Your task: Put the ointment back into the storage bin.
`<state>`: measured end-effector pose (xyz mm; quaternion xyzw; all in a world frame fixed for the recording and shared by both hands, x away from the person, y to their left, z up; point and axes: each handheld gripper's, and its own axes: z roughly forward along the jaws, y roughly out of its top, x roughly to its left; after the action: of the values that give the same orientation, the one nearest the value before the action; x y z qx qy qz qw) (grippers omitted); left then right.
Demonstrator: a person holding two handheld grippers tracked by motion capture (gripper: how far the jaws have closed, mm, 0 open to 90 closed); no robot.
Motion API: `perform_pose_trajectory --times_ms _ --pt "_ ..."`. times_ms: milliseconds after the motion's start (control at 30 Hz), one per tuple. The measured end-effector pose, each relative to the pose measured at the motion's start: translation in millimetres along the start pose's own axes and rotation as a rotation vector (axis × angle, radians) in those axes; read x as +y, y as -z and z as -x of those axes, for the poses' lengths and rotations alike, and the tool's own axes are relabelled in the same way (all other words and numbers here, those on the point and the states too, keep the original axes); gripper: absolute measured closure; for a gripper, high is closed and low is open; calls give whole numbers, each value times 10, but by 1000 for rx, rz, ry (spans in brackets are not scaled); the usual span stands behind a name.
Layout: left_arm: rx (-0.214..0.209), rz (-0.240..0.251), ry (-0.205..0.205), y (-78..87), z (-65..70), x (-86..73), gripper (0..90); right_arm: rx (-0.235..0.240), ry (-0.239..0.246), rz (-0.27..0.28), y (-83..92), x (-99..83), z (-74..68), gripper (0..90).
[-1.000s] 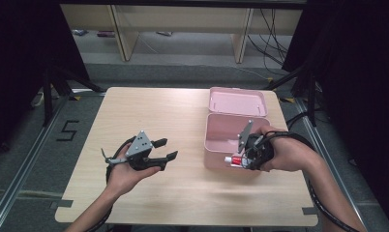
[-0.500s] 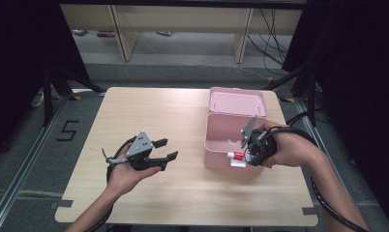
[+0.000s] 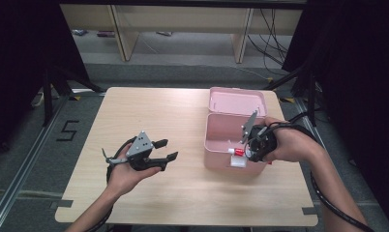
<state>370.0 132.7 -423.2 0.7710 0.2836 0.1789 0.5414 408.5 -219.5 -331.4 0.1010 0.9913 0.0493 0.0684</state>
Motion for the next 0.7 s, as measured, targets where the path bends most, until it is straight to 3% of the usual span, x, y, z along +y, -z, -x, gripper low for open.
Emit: perform_pose_trajectory --times_ms 67,133,167,200,233,267,300,333,367,400,533,567,600,700 --pt "-2 0 -6 2 0 5 406 -5 -17 -4 5 1 4 705" --pt "1 -1 -2 3 4 6 407 -6 15 8 0 6 33 705" --pt "2 -1 -2 4 4 6 407 -2 -12 6 -3 -3 29 705" --pt "2 -2 -2 6 5 7 407 -4 -7 4 -5 -2 36 705" --pt "-5 7 0 -1 4 4 407 -11 29 10 -11 1 62 704" --pt "-6 8 -1 -1 6 4 406 -6 -20 -7 -5 4 38 705" --pt "-4 6 -2 1 9 5 406 1 -7 10 -23 4 58 705" --pt "0 -1 -4 7 13 9 406 -3 -38 2 -17 7 43 705" --pt "0 -1 -4 7 13 9 406 -3 -38 2 -17 7 43 705" --pt "0 -1 -4 6 13 9 406 -10 1 -2 -18 9 81 704" --pt "0 1 -6 6 14 10 405 -8 13 0 -19 22 102 705" --pt "1 2 -6 7 15 10 405 -13 -24 -10 -15 21 85 704" --pt "1 3 -6 6 17 9 405 -10 10 -3 -19 29 115 705" --pt "-6 9 -7 -3 19 5 405 -15 18 -7 -21 35 143 704"
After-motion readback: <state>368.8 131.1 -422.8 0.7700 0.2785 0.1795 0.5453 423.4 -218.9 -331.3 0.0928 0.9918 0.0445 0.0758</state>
